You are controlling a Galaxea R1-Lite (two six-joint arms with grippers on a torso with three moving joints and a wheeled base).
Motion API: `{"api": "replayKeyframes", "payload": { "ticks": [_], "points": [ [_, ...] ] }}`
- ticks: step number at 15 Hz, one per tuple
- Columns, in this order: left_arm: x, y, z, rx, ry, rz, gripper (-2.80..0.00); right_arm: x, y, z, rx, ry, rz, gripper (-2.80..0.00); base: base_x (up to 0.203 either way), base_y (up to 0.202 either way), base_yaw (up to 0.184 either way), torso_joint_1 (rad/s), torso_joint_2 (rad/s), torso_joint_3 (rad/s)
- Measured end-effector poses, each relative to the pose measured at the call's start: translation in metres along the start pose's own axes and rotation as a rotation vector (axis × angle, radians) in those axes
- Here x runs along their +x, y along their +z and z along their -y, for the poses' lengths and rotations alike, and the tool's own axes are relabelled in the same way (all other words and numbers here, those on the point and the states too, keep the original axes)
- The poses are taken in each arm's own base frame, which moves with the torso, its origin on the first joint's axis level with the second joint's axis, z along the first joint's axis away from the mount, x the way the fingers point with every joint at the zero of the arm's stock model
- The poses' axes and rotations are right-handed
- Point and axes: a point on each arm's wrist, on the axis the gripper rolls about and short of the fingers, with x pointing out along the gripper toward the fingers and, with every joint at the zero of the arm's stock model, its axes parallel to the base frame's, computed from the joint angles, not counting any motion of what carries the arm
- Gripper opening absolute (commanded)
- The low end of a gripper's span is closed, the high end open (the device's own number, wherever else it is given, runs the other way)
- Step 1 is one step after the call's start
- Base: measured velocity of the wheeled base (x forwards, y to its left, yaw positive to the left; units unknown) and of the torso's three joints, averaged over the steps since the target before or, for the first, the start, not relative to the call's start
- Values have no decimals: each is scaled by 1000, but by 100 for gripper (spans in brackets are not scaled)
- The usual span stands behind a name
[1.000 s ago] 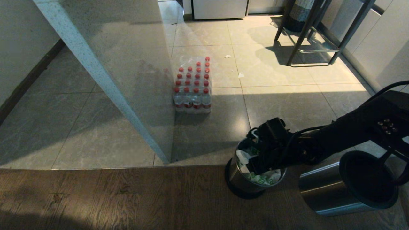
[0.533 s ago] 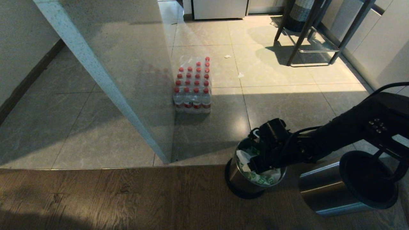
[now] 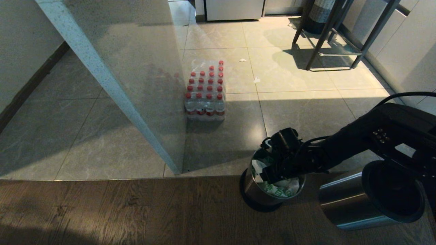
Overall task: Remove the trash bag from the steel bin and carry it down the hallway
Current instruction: Pick up the trash bag
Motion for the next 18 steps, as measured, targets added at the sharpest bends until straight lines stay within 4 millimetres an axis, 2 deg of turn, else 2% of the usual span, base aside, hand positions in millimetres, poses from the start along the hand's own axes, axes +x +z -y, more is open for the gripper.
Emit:
{"api": "replayKeyframes", "payload": {
  "ticks": [5, 10, 13, 18],
  "points": [
    [0, 0, 0, 0, 0, 0, -280, 21, -1, 1, -7, -13, -4, 0, 0, 0, 0, 0, 0, 0],
    [0, 0, 0, 0, 0, 0, -280, 38, -4, 3, -28, -126, 0, 0, 0, 0, 0, 0, 0, 0],
    [0, 0, 0, 0, 0, 0, -280, 43, -8, 5, -129, -176, -24, 0, 0, 0, 0, 0, 0, 0],
    [0, 0, 0, 0, 0, 0, -280, 45, -10, 6, -147, -196, -46, 0, 0, 0, 0, 0, 0, 0]
  ]
}}
